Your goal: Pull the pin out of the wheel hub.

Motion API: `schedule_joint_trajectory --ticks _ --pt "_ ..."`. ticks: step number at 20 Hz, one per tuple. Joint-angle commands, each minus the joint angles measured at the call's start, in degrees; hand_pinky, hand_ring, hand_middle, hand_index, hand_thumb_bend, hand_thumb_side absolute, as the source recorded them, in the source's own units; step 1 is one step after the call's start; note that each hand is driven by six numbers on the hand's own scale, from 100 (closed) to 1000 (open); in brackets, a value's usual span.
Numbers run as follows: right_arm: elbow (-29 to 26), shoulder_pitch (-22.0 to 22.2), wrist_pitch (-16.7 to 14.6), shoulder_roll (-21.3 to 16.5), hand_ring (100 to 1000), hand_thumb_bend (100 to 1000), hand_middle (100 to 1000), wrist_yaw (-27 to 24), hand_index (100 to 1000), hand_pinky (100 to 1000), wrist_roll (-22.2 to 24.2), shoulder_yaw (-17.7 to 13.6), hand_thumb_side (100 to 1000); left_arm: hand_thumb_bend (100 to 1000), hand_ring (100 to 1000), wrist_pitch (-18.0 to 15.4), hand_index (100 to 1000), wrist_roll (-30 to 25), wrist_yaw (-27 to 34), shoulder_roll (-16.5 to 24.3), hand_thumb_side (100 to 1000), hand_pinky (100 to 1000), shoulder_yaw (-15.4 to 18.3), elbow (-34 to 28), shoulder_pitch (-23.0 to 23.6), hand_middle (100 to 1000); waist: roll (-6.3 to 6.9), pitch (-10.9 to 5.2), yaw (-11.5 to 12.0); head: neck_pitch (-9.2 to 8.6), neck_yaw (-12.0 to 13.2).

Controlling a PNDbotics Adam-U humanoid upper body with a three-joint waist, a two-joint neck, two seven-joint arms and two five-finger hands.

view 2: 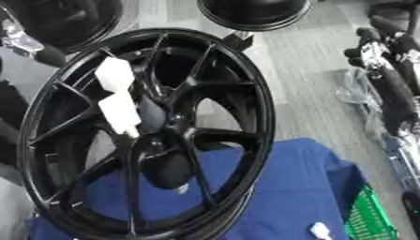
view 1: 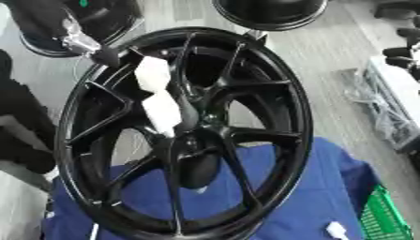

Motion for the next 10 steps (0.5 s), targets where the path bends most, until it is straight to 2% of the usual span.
schedule_joint_trajectory --ticks 1,10 --pt "-0.3 -0.4 -0.1 -1.6 703 100 793 0.0 898 764 0.0 -0.4 546 596 860 0.8 842 -0.7 2.2 0.6 606 817 0.3 -0.3 -1.4 784 -0.27 -1.58 0.0 0.22 0.3" --pt "0.0 -0.6 0.0 -1.5 702 100 793 0.0 897 764 0.3 -0.1 543 621 870 1.5 826 -0.7 2.4 -1.2 591 818 -2.1 0.1 -2.3 784 -0.24 -1.59 -0.2 0.03 0.4"
